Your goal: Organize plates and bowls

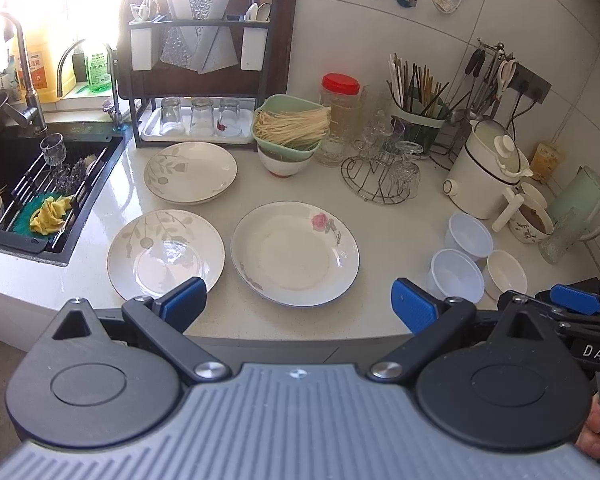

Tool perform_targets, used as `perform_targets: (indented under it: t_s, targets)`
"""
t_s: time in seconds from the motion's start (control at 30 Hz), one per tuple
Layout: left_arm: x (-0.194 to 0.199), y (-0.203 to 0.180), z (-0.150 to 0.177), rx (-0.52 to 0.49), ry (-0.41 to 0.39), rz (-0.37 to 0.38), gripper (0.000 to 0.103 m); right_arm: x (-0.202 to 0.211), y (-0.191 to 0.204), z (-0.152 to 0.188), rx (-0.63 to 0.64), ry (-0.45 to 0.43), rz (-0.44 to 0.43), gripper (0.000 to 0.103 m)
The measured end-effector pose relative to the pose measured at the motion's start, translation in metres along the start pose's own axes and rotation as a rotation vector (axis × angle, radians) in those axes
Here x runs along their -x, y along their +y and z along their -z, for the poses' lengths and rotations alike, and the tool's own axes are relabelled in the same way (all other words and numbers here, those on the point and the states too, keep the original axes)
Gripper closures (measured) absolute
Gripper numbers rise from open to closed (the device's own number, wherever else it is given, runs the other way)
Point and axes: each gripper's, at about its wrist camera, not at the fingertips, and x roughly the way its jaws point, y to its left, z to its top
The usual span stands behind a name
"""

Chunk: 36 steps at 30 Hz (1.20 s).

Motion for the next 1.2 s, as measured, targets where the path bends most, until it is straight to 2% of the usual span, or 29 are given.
perform_targets:
  t_s: [0.23,0.37,0.53,0.83,1.03,1.2]
  targets:
    - [-0.001,-0.008,-0.002,-0.029,0.018,0.000,0.003,0.006,-0.004,0.003,-0.009,-0.020,0.006,0.000]
    - [0.001,-0.007,0.003,-0.008,0.032,-0.001,0.003,0.008,-0.010,0.005,-0.028,-0.021,0.006,0.000]
    - [0.000,-0.011,0.009,-0.009,0.049,-0.032,0.003,0.009,-0.015,0.010,-0.019,-0.012,-0.011,0.000]
    - [0.004,-0.032,0.020,0.009,0.033,-0.059,0.003,0.011,-0.024,0.013,-0.010,-0.021,-0.062,0.000]
    - [0.008,-0.043,0.045,0.074,0.065,-0.066,0.003,0.020,-0.034,0.026,0.028,0.000,-0.103,0.000]
    - [0.013,-0.050,0.059,0.085,0.053,-0.098,0.003,0.022,-0.043,0.033,0.031,0.014,-0.131,0.000]
